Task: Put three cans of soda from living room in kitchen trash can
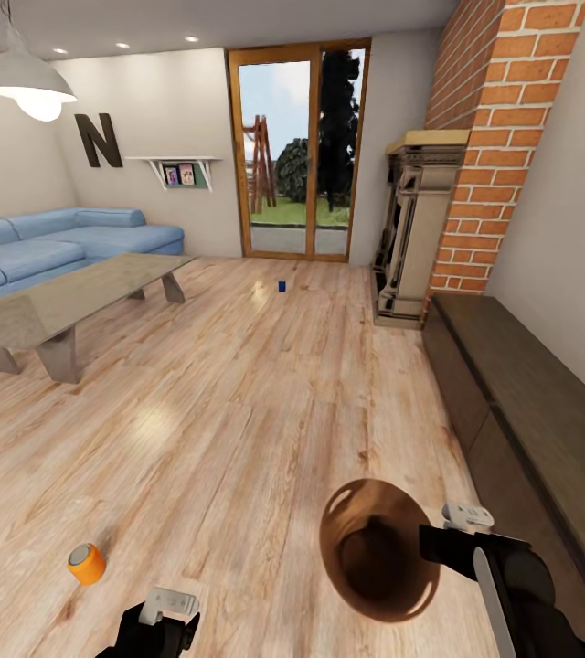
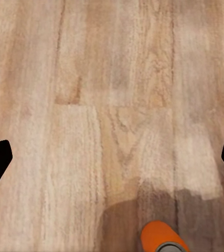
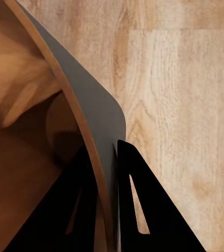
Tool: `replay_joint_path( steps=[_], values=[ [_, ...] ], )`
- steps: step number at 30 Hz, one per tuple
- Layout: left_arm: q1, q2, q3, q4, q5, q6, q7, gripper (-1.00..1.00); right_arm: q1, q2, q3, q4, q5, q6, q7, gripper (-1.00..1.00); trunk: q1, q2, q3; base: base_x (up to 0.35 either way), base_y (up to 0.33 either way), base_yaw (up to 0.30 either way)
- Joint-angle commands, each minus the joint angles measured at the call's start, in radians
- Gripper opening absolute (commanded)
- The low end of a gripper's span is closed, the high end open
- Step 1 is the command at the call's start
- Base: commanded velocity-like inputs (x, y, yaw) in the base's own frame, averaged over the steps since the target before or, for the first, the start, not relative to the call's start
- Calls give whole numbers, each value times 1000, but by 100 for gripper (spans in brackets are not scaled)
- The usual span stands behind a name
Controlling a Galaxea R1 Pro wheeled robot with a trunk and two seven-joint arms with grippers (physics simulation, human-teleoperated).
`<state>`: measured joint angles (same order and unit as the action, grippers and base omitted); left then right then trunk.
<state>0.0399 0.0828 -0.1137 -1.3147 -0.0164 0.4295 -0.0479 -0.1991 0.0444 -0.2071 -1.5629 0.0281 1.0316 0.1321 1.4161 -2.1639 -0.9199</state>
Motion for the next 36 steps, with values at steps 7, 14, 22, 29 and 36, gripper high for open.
replay_joint_path(
  steps=[7, 14, 22, 29, 36],
  values=[
    [0, 0, -3, 1, 4, 0, 0, 100, 0, 0, 0, 0, -20, 1, 4, -100, 0, 0, 0, 0, 0, 0],
    [0, 0, -3, 1, 4, 0, 2, 100, 0, 0, 0, 0, -20, 1, 4, -100, 0, 0, 0, 0, 0, 0],
    [0, 0, -3, 1, 4, 0, 2, 100, 0, -1, -1, 0, -22, 3, 6, -100, 0, 0, 0, 0, 0, 0],
    [0, 1, -1, 1, 9, 0, -1, 100, 0, 0, 1, 0, -22, 8, 8, -100, 0, 0, 0, 0, 0, 0],
    [0, 2, 0, 2, 17, -1, -3, 100, 0, -1, 0, 2, -22, -4, 8, -100, 0, 0, -11, 0, 0, 0]
  ],
)
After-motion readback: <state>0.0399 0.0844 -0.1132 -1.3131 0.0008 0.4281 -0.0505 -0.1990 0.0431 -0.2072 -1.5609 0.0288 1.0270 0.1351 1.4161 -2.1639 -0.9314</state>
